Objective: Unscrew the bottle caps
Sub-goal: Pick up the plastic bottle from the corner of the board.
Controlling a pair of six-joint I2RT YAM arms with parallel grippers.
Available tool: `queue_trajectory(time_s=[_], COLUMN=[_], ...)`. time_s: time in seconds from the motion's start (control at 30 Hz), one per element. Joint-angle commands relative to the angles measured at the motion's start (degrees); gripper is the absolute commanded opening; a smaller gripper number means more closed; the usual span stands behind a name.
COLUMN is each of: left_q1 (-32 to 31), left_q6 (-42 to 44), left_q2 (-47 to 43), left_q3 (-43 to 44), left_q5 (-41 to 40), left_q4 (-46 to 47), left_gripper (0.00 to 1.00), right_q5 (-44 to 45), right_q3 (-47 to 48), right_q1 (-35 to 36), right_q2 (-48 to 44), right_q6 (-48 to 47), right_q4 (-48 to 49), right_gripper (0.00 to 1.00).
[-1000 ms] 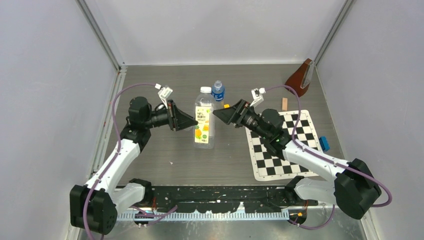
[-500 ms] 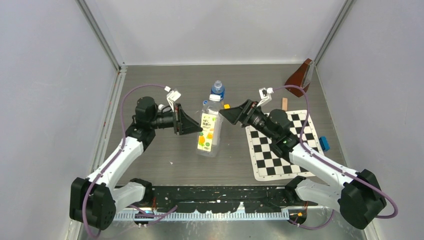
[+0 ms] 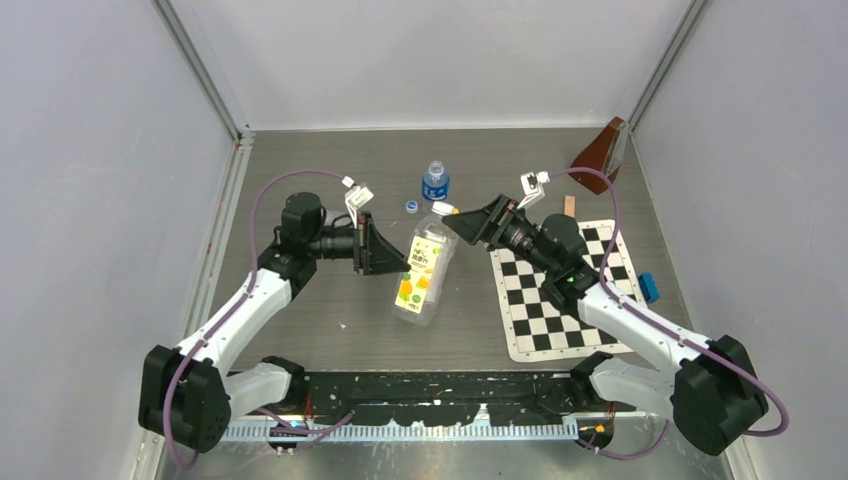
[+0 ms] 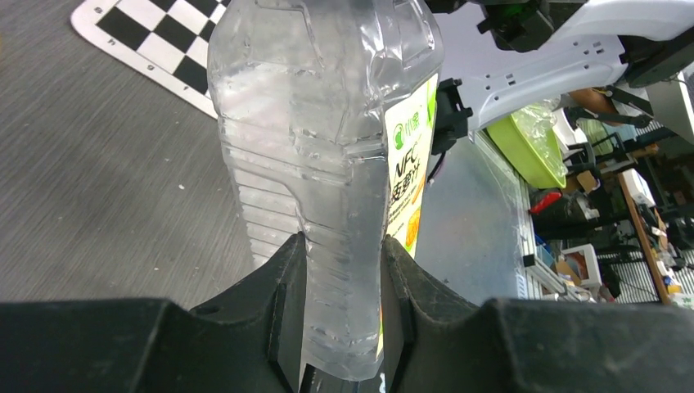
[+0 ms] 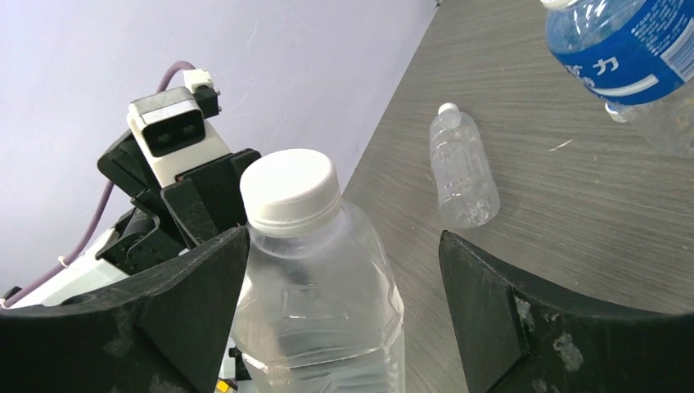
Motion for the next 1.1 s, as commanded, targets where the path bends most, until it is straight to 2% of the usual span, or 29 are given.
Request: queue_trajectory(time_s=[0.0, 0.1, 0.27, 0.4, 0.47, 0.5, 0.57, 0.6, 0.63, 0.73, 0.8, 0.87, 0.93, 1.07], left_q1=[-1.8, -2.7, -3.1, -3.2, -3.2, -3.3, -3.2, -3.2, -3.2, -3.2, -3.2, -3.2, -3.5, -9.5], left_q6=[1.4, 1.8, 2.3, 2.8, 2.9, 2.9, 2.9, 2.8, 2.8, 2.9, 2.9, 3.0, 2.4, 8.4], left_q2=[1.4, 2.3, 2.9, 3.2, 3.3, 3.6, 3.7, 3.8, 3.8, 3.6, 3.2, 2.5, 1.5, -1.0], left_q3=[3.1, 3.4, 3.8, 3.9, 3.9, 3.9, 3.9, 3.8, 3.7, 3.4, 3.1, 2.7, 2.5, 4.7], left_q5=[3.4, 3.1, 2.5, 1.4, 0.9, 0.6, -0.1, -0.6, -1.1, -2.6, -4.4, -7.0, -11.7, -21.8], left_q4=[-0.1, -0.2, -0.5, -0.7, -0.7, -0.7, -0.6, -0.6, -0.5, -0.4, -0.3, -0.6, -0.6, -6.1], left_gripper=[0.00, 0.00, 0.00, 0.00, 0.00, 0.00, 0.04, 0.11, 0.22, 0.55, 0.71, 0.78, 0.79, 0.88], right_q5=[-3.7, -5.7, -7.3, -7.7, -7.8, -7.7, -7.7, -7.7, -7.6, -6.3, -5.3, -3.9, -1.9, 5.8], right_q3=[3.0, 4.5, 4.9, 4.2, 3.7, 3.6, 3.3, 3.3, 3.2, 3.6, 4.0, 4.5, 5.3, 8.3], right_q1=[-0.3, -0.3, -0.3, -0.3, -0.3, -0.3, -0.3, -0.3, -0.3, -0.3, -0.2, -0.1, 0.3, 1.8], right_q2=[3.0, 5.0, 7.5, 8.6, 8.9, 9.0, 9.1, 9.0, 9.0, 8.6, 8.2, 7.6, 6.8, 5.6], right_q6=[-0.6, -0.7, 0.4, 2.5, 3.2, 3.3, 3.4, 3.4, 3.5, 3.4, 2.6, 1.8, 0.3, -2.0], right_q4=[3.8, 4.0, 6.4, 9.4, 10.5, 10.6, 10.7, 10.6, 10.5, 7.3, 4.4, 0.5, -4.0, -15.6], right_gripper=[0.91, 0.91, 0.82, 0.62, 0.49, 0.39, 0.26, 0.23, 0.16, 0.09, 0.07, 0.05, 0.03, 0.02])
